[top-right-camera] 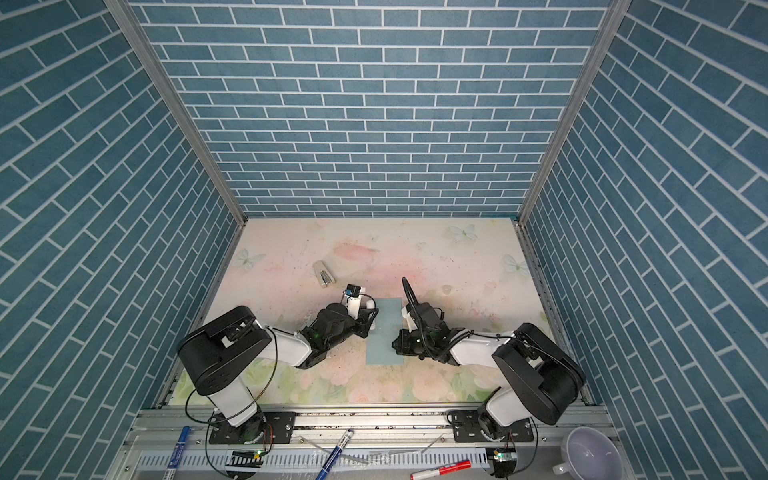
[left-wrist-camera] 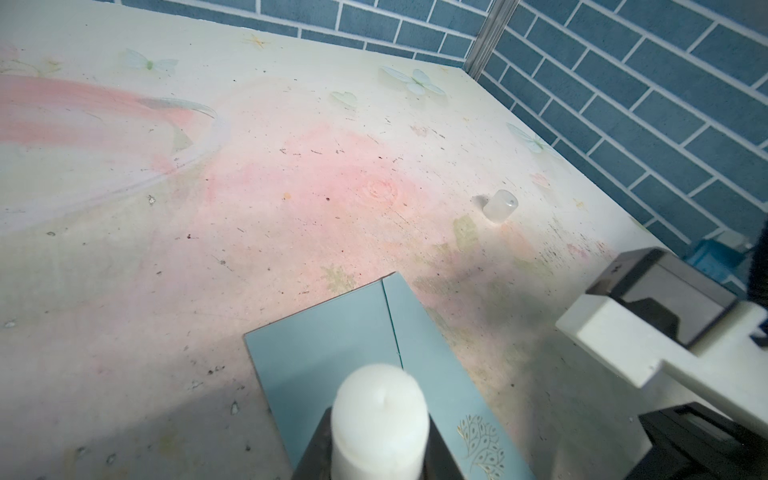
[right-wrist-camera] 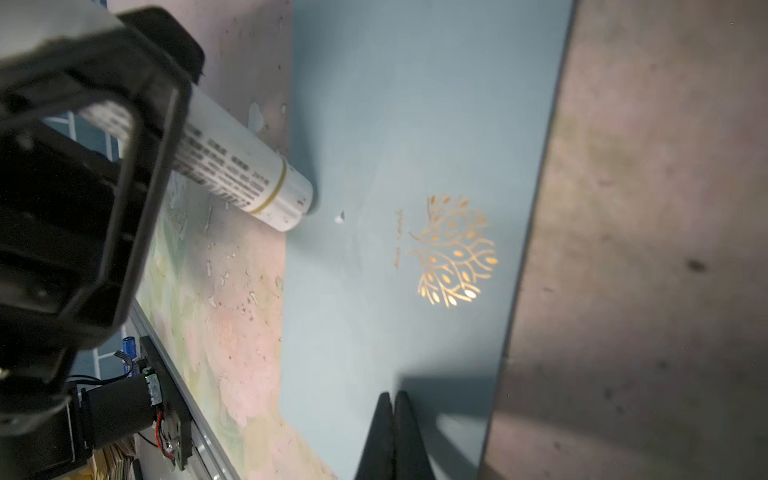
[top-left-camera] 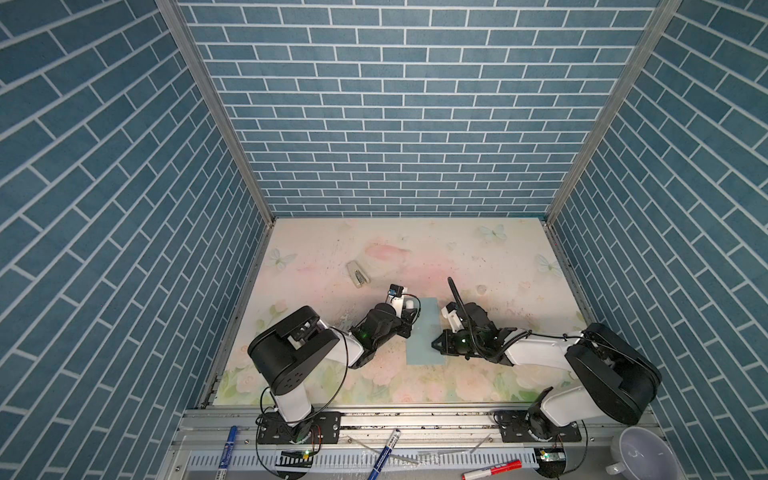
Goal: Place the letter into the envelope and seal it
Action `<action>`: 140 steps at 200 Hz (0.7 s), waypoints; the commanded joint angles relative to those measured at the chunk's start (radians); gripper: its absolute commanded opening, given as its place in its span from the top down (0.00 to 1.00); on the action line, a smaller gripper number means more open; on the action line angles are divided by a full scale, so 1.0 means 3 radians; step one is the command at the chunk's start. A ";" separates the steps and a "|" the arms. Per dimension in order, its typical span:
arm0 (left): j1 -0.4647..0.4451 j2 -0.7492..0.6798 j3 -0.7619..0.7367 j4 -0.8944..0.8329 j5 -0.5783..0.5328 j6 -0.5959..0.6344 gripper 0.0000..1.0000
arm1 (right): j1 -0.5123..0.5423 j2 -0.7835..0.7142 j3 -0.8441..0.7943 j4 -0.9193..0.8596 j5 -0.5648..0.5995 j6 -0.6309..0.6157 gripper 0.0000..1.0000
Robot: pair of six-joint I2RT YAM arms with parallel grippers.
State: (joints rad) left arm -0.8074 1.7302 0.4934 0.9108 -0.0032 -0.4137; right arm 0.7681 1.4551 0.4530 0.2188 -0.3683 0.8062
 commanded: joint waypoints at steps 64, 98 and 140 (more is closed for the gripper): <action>-0.0024 0.0092 0.0026 -0.0088 -0.0004 -0.0001 1.00 | 0.0017 0.0283 0.0204 -0.0245 0.0218 -0.0039 1.00; -0.0024 0.0097 0.0027 -0.0086 0.0001 0.0002 1.00 | 0.0017 0.0395 0.0346 -0.0182 0.0283 -0.0039 1.00; -0.0024 0.0083 0.0012 -0.0075 -0.0012 0.0013 1.00 | 0.0012 0.0445 0.0553 -0.0201 0.0253 -0.0103 1.00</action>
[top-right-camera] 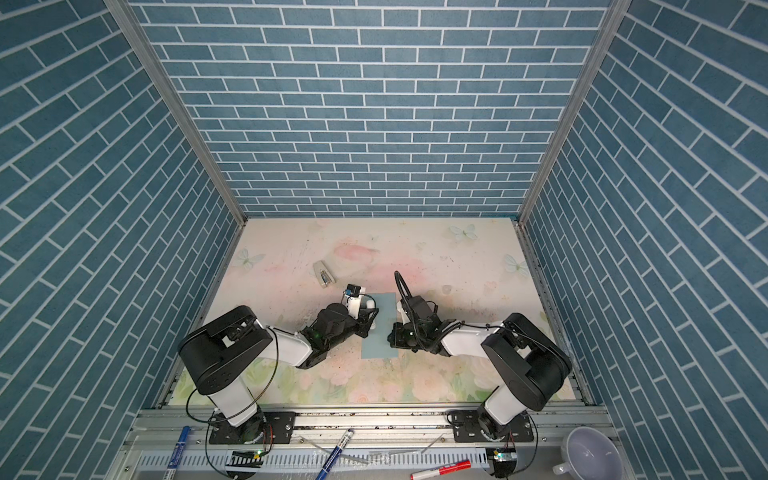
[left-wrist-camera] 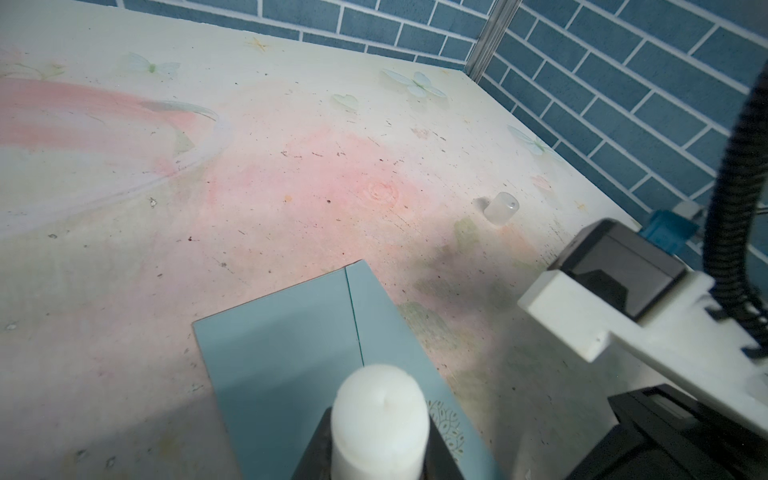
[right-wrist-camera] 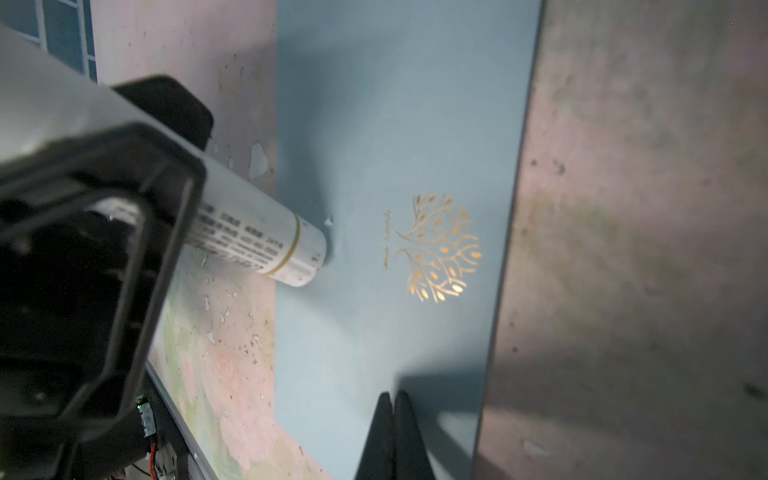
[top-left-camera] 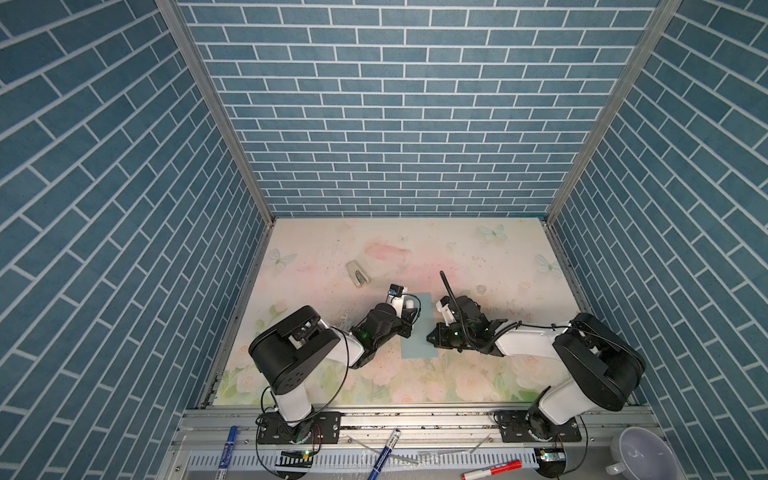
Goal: Place the letter into the envelope and seal it
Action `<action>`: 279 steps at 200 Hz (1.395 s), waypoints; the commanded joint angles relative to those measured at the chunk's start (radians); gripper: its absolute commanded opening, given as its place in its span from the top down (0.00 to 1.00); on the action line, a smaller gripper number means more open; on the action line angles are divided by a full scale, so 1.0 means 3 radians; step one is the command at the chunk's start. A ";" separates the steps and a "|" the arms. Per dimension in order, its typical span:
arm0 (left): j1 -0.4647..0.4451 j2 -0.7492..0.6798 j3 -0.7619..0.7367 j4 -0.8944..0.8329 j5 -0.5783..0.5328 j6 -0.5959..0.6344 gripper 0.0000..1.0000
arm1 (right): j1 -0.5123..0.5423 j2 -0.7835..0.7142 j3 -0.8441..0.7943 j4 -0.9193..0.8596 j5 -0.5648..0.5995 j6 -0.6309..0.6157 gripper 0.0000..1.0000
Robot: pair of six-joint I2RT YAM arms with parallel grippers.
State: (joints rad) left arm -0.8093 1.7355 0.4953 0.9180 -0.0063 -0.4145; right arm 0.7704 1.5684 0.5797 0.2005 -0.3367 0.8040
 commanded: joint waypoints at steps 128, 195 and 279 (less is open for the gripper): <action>0.0029 -0.0411 0.0128 -0.0732 -0.0206 0.0109 1.00 | -0.0010 0.0273 0.0855 -0.0543 0.0173 -0.0491 1.00; 0.0029 -0.0174 0.0113 -0.0532 -0.0145 0.0026 1.00 | -0.0024 0.0601 0.0977 -0.0444 0.0094 -0.0476 1.00; 0.0029 -0.0037 0.0072 -0.0417 -0.0140 -0.0009 1.00 | -0.0192 0.0749 0.0926 -0.0347 0.0120 -0.0449 1.00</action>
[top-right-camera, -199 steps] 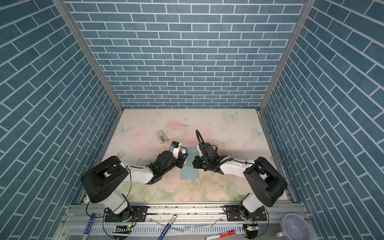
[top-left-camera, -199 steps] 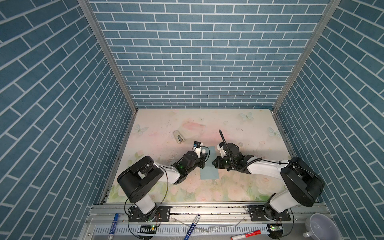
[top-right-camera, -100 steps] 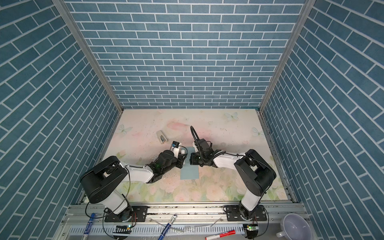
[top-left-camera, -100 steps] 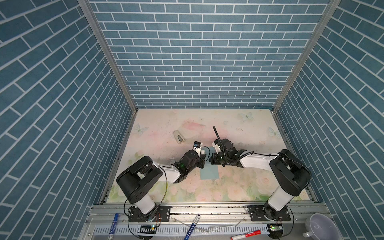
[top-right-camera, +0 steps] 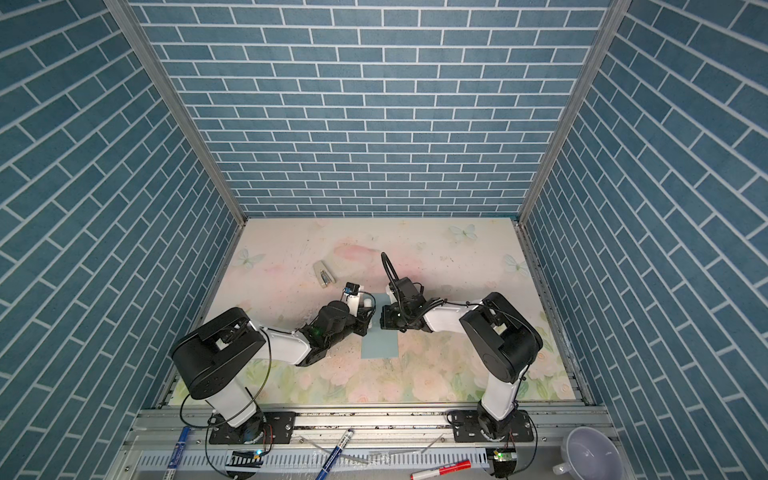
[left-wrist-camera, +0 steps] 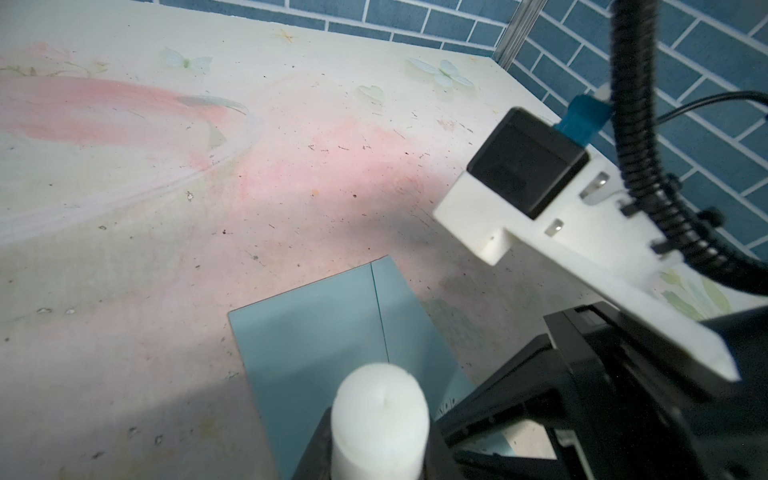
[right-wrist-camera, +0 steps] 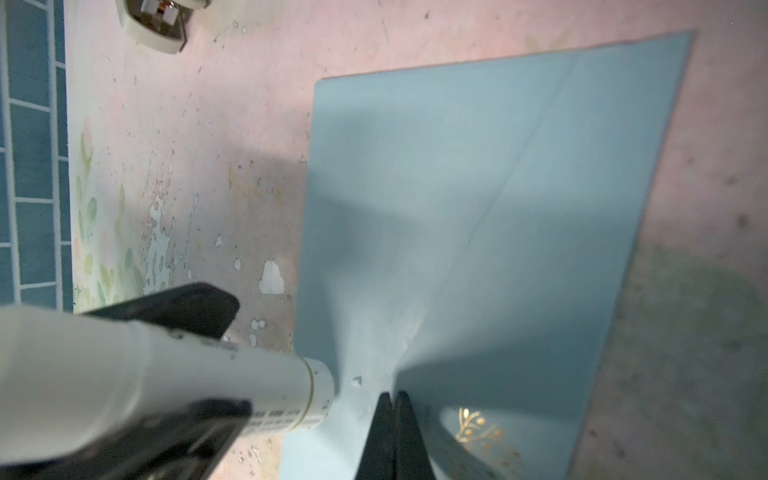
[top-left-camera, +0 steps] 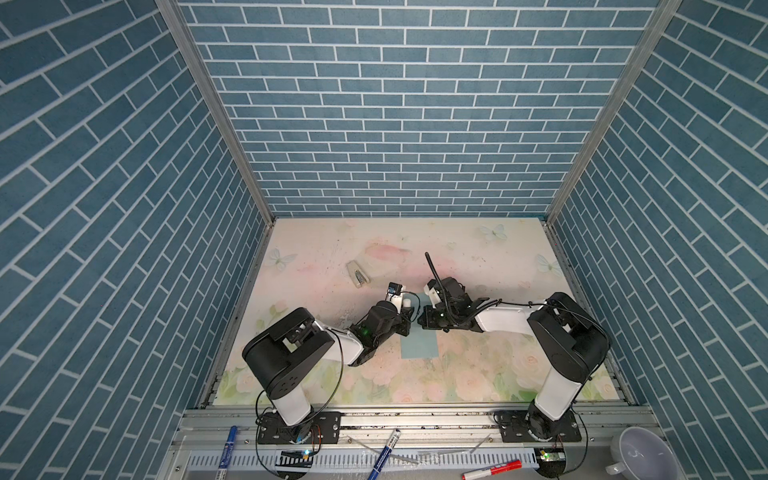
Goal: Place the letter into the envelope and seal it
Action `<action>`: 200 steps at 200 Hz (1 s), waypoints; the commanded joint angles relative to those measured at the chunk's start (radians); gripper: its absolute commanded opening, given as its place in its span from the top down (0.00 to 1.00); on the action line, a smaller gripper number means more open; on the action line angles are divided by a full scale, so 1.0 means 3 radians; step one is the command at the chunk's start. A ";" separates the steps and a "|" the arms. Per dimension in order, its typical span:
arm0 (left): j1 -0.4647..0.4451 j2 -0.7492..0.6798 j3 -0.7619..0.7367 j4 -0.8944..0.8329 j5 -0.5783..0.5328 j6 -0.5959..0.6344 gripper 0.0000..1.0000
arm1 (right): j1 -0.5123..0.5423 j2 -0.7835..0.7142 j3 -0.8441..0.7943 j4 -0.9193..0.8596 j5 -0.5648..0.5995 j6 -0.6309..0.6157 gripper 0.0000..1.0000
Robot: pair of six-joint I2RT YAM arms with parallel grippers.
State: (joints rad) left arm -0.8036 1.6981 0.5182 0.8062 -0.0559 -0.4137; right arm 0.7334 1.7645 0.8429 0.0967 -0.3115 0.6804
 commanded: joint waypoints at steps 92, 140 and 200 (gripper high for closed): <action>0.0009 0.0073 -0.0044 -0.0013 0.0007 -0.0002 1.00 | -0.0264 0.0348 0.0289 -0.0163 0.0108 -0.0171 1.00; 0.0009 0.0087 -0.0044 -0.0008 0.0005 -0.0002 1.00 | -0.0236 0.0347 0.0248 -0.0104 -0.0074 -0.0131 1.00; 0.0009 0.0107 -0.0036 -0.0008 0.0000 -0.0007 1.00 | -0.0048 0.0232 0.0218 -0.0185 -0.0097 -0.0136 1.00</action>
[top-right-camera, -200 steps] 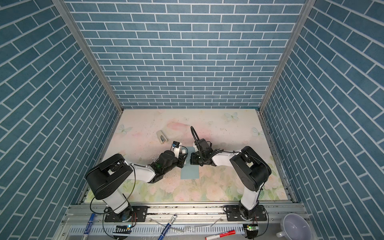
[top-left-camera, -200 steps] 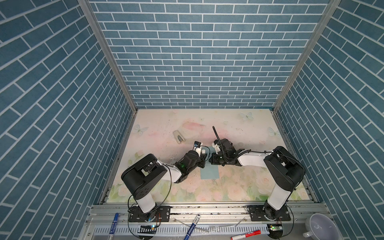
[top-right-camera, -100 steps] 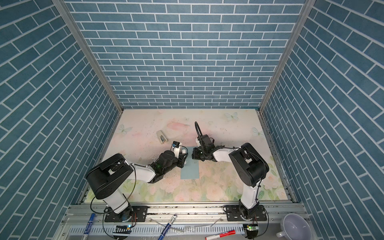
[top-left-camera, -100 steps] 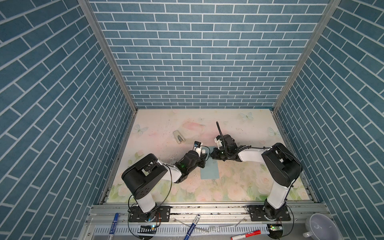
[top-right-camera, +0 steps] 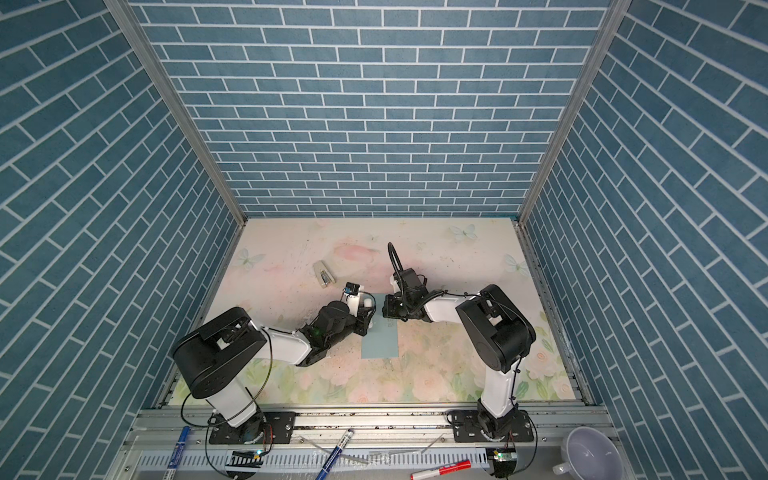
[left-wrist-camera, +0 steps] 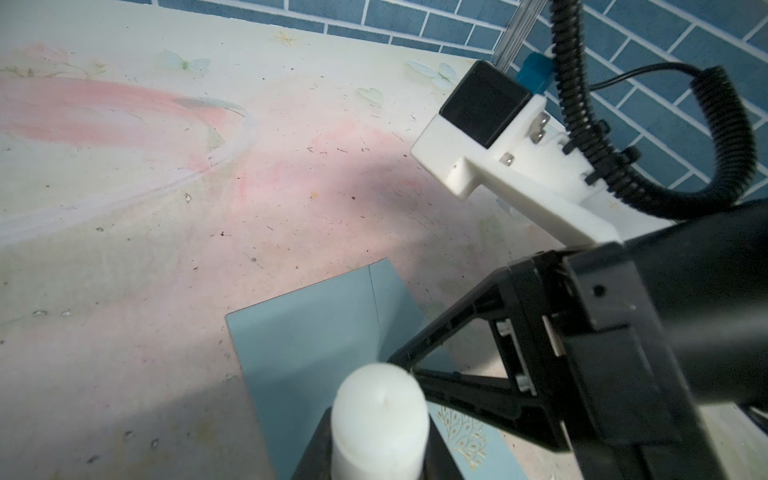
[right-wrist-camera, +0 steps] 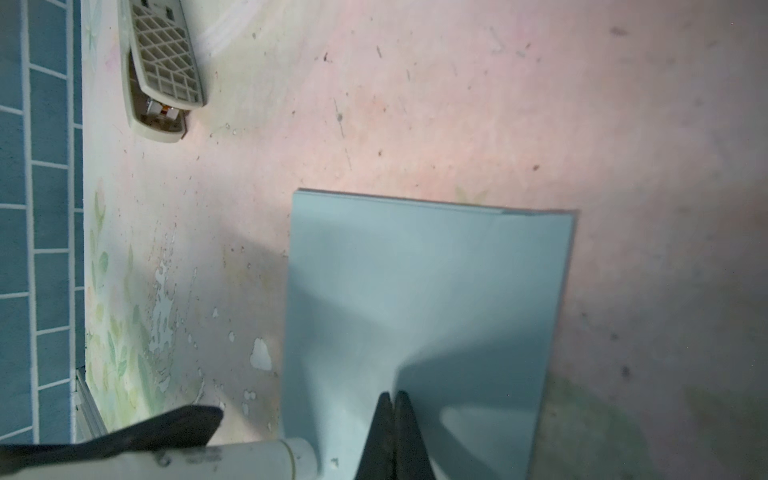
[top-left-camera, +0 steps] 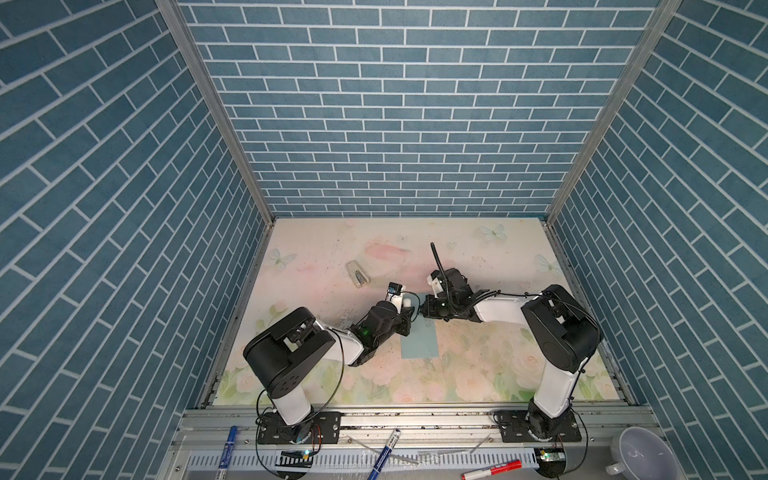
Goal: Place the letter into the envelope and seal it
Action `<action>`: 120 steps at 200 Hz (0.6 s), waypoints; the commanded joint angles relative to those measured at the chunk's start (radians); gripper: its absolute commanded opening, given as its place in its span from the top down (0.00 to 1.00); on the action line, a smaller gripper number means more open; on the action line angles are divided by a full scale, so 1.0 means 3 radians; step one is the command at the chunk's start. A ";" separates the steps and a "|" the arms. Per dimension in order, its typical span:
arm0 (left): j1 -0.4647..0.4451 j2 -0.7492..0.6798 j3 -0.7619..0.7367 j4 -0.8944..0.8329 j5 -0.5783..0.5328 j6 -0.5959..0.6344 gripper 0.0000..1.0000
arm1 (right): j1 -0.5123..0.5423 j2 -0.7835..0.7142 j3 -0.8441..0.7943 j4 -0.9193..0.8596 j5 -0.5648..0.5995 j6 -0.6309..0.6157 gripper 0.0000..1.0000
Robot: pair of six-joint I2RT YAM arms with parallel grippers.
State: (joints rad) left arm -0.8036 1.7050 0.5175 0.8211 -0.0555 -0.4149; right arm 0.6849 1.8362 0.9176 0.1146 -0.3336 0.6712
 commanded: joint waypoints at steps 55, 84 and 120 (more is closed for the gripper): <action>0.0009 0.0084 -0.0039 -0.0058 -0.0003 -0.0015 1.00 | 0.0207 -0.0134 -0.0145 -0.0288 0.0009 -0.0100 1.00; 0.0009 0.0084 -0.0040 -0.0057 -0.0002 -0.0015 1.00 | 0.0207 -0.0192 -0.0238 -0.0307 0.0045 -0.0100 1.00; 0.0012 0.0093 -0.0043 -0.0055 -0.0007 -0.0018 1.00 | 0.0212 -0.0304 -0.0396 -0.0314 0.0043 -0.0074 1.00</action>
State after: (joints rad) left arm -0.8036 1.7115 0.5175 0.8341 -0.0559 -0.4156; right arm 0.7444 1.7744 0.8547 0.0856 -0.3367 0.6716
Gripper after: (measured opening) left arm 0.278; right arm 0.043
